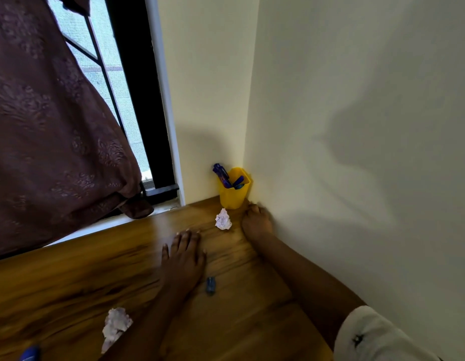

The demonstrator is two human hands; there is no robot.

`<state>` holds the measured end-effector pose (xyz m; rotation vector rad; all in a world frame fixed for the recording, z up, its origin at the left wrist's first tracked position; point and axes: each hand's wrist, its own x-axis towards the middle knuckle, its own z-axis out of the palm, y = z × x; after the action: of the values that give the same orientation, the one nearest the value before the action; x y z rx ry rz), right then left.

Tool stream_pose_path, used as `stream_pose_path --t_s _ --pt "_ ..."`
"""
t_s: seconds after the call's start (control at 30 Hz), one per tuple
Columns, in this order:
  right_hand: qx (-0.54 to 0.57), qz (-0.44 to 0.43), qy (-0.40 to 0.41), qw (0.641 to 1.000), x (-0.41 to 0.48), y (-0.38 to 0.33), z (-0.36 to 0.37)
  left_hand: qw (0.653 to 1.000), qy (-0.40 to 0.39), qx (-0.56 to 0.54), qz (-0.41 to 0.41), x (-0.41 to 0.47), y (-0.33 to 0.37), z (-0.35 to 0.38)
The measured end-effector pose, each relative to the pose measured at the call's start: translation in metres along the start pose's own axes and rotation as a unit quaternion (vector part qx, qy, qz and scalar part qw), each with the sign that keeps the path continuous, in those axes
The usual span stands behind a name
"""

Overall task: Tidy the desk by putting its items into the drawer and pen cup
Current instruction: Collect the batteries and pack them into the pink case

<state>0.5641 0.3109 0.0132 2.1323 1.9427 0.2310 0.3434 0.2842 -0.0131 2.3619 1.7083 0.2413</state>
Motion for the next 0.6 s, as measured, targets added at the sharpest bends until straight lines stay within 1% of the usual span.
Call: stream_pose_path --t_s 0.17,0.3,0.37,0.53,0.6 --pt "0.021 0.011 0.021 1.0 -0.005 0.002 0.006 1.0 0.002 0.004 0.002 -0.001 0.0 -0.001" --pt "-0.045 0.011 -0.011 0.999 0.005 -0.001 -0.001 1.0 0.005 0.005 0.004 -0.001 0.0 0.001" --pt "-0.05 0.017 -0.023 0.998 0.007 -0.003 -0.004 1.0 0.01 0.005 0.003 -0.001 -0.001 0.003" --pt "-0.002 0.023 -0.034 0.999 0.0 -0.003 -0.012 1.0 0.005 -0.003 0.0 0.0 -0.002 0.005" --pt "0.066 0.033 -0.03 0.997 -0.008 0.001 -0.02 1.0 0.003 -0.007 -0.003 0.001 -0.002 0.003"
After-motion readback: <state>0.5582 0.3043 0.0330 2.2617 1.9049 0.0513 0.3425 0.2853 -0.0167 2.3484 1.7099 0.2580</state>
